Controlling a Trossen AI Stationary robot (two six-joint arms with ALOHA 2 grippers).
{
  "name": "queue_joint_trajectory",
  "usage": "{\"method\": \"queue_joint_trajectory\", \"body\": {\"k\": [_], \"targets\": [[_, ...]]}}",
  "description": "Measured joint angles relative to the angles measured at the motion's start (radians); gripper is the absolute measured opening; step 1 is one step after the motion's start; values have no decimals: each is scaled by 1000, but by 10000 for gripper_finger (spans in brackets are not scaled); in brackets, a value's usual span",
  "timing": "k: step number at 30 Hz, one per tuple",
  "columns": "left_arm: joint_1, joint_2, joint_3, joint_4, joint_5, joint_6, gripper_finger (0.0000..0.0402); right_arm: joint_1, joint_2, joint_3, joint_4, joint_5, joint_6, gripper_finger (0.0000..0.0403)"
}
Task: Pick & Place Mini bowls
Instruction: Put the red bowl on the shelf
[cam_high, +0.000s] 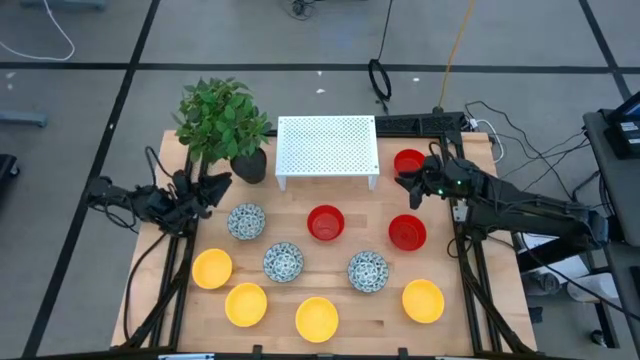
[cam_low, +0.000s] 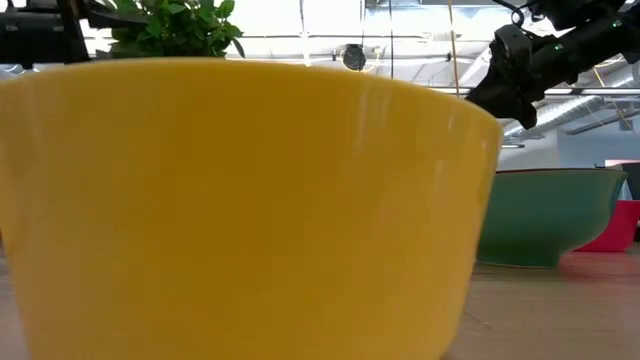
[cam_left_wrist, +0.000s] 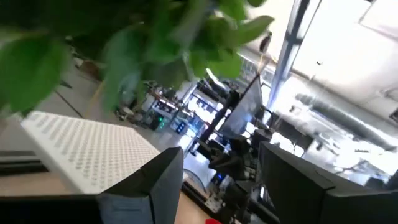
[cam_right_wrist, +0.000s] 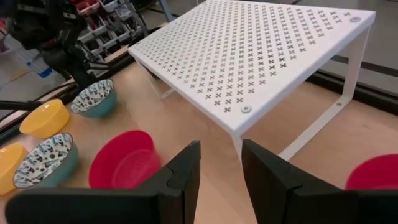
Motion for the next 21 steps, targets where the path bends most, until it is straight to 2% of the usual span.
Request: {"method": "queue_joint_trajectory", "body": {"k": [6,12,17,21], "targets": [[-23,217,194,-49,0,174,214,0,0,0,14,0,2,105],[-26,485,453,-322,-1,191,214,0,34,1,-39,29,25,105],[-24,701,638,-533,-1,204,214,0,121,40,-212,31,9,105],[-4,824,734,-568,-15,208,214,0,196,88,-329,67,-72,105]]}}
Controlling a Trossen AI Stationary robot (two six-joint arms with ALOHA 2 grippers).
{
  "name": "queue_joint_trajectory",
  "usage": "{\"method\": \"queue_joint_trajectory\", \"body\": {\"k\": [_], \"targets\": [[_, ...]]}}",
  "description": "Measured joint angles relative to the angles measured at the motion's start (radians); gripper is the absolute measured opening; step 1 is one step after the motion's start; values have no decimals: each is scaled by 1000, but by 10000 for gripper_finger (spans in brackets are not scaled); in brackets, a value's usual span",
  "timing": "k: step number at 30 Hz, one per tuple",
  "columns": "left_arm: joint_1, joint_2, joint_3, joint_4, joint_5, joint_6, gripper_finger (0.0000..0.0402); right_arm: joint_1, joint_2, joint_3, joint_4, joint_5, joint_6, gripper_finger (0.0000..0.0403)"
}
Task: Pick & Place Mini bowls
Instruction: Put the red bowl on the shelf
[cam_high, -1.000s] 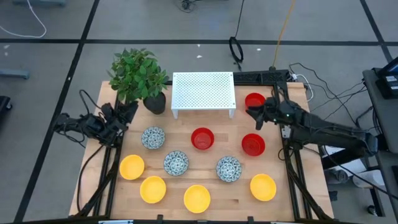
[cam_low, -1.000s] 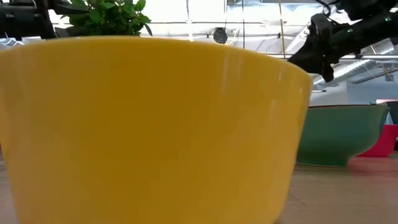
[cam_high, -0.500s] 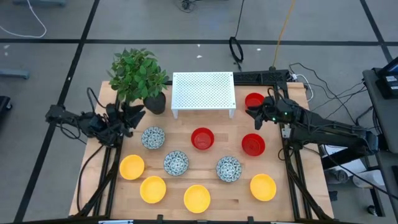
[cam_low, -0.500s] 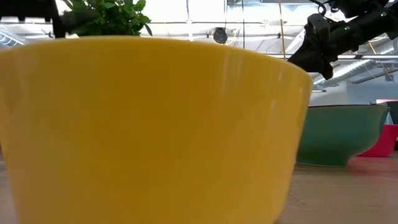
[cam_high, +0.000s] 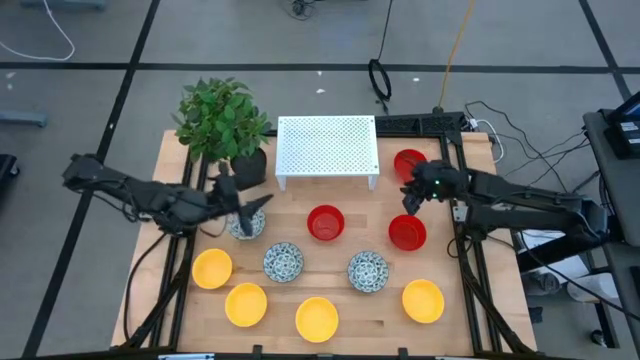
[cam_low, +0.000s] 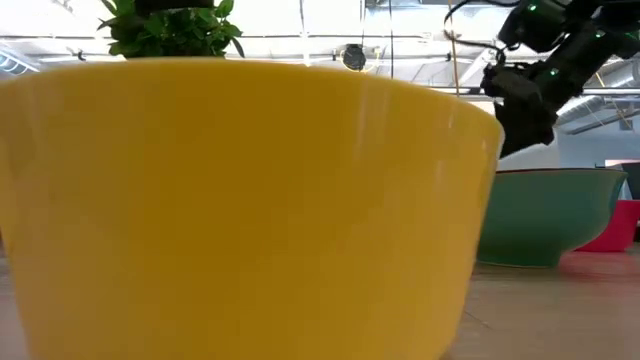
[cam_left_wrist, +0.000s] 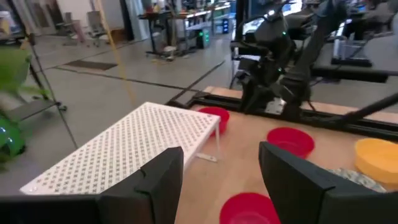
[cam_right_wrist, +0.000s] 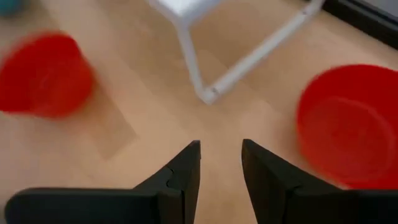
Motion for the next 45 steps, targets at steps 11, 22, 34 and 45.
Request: {"method": "queue_joint_trajectory", "body": {"k": [11,22,34,45], "targets": [[104,115,139,-5,-118,-11,214,-33,226,147,-153,90,50,149],[194,104,142,34,-125,-161,214,-148,400,160,-114,89,136,199],[190,105,142,59,-123,-186,214,-232,549,160,1,90,-71,183],[203,105,142,171,-127,-92,214,-233,610,160,6,89,-167,61]]}}
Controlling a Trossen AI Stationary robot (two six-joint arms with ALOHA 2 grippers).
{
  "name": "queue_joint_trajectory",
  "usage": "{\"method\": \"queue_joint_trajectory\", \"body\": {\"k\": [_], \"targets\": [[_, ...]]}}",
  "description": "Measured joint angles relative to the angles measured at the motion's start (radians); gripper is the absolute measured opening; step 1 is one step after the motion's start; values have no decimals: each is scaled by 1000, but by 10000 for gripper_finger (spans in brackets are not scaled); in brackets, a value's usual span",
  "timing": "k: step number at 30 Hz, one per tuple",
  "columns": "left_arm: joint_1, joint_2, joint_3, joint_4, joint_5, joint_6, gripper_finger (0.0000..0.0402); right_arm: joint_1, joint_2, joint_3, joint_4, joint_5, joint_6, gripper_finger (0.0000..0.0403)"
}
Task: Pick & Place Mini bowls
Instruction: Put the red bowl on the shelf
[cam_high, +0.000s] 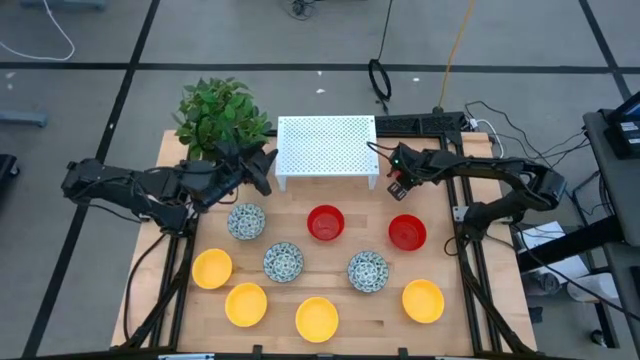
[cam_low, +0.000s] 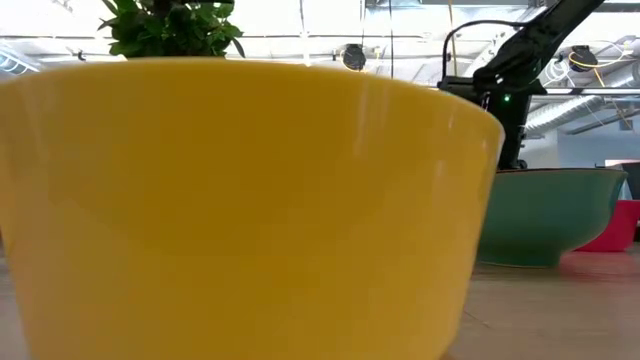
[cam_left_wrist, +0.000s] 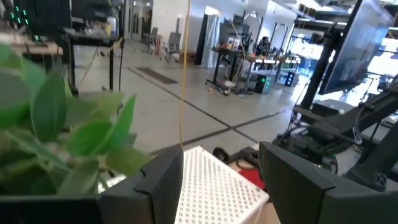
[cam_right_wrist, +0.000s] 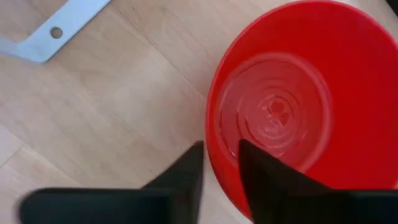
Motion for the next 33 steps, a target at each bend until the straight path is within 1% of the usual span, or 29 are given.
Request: {"method": "queue_joint_trajectory", "body": {"k": [2,3,8,13,17,20,24,28,33], "targets": [[1,0,0,37,0,38,214,0,0,0,0,-1,-1,20],[1,0,0,56,0,59,214,0,-1,0,-1,-1,0,11],[1,0,0,130,0,149,214,2,-51,0,-45,1,56,2],[1,0,0,182,-2,207,214,3,-192,17,-82,2,138,1],[1,0,0,207,-2,219,214,3,-288,108,-92,-15,130,1],[8,0,0,228,-2,218,214,17,-312,214,-91,-25,100,1],[18,0,-1,230,-2,183,214,38,-284,359,-59,-25,29,1],[24,0,-1,230,6,130,214,52,-196,453,-23,-26,-5,1],[23,0,-1,234,133,82,214,63,-44,532,4,-29,-18,0]]}}
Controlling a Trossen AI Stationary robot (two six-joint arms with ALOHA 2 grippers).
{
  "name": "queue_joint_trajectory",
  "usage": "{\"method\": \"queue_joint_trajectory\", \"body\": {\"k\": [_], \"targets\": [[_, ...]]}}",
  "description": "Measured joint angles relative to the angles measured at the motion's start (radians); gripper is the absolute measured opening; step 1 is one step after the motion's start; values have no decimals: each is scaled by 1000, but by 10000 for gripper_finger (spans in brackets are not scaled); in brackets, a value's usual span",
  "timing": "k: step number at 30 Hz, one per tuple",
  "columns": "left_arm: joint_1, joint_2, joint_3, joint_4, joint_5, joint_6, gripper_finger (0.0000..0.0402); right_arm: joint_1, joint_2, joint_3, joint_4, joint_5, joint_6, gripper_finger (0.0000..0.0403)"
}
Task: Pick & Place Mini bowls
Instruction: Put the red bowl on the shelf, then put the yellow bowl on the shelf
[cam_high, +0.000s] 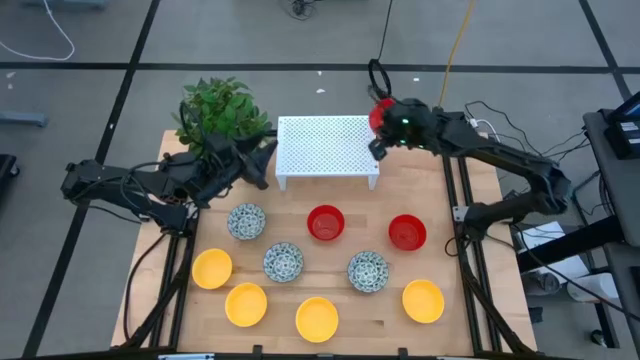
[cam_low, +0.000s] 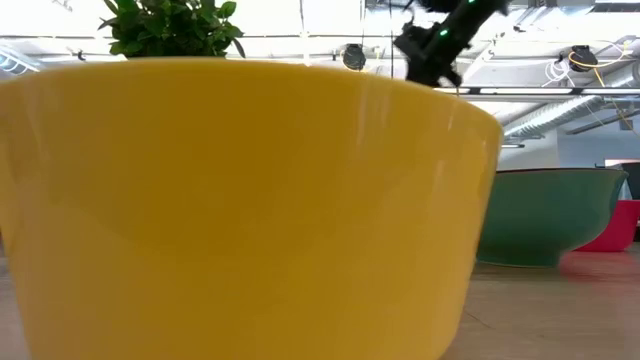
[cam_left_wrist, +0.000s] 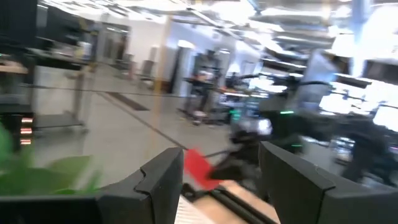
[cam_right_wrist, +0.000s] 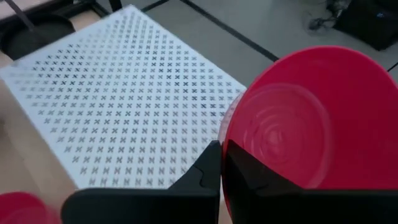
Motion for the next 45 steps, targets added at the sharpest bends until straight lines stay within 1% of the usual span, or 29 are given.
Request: {"method": "queue_joint_trajectory", "body": {"k": [3,5,8,14,16,19,25,28,30,33,36,40,42,45], "targets": [[-2,0,0,2,65,-4,214,4,88,41,20,-1,-1,0],[-10,0,0,2,90,-6,214,4,134,61,40,-8,-2,0],[-28,0,0,3,97,2,214,3,190,84,56,-52,0,0],[-42,0,0,2,100,8,214,3,249,95,84,-76,-2,0],[-42,0,0,3,100,8,214,3,249,95,86,-76,-2,4],[-42,0,0,2,99,8,214,4,249,95,110,-78,0,22],[-42,0,0,7,102,5,214,2,238,94,123,-78,0,88],[-42,0,0,16,127,8,214,2,236,94,121,-78,0,122],[-43,0,0,23,144,42,214,2,225,94,123,-78,-4,142],[-55,0,0,46,157,140,214,4,207,94,137,-78,-10,162],[-64,0,0,71,157,219,214,5,177,93,149,-78,-10,173],[-69,0,29,38,133,253,214,6,126,93,153,-79,-2,174],[-70,1,66,-27,130,267,214,9,102,93,152,-78,0,171],[-71,25,143,-168,130,263,214,11,66,93,155,-78,0,167]]}}
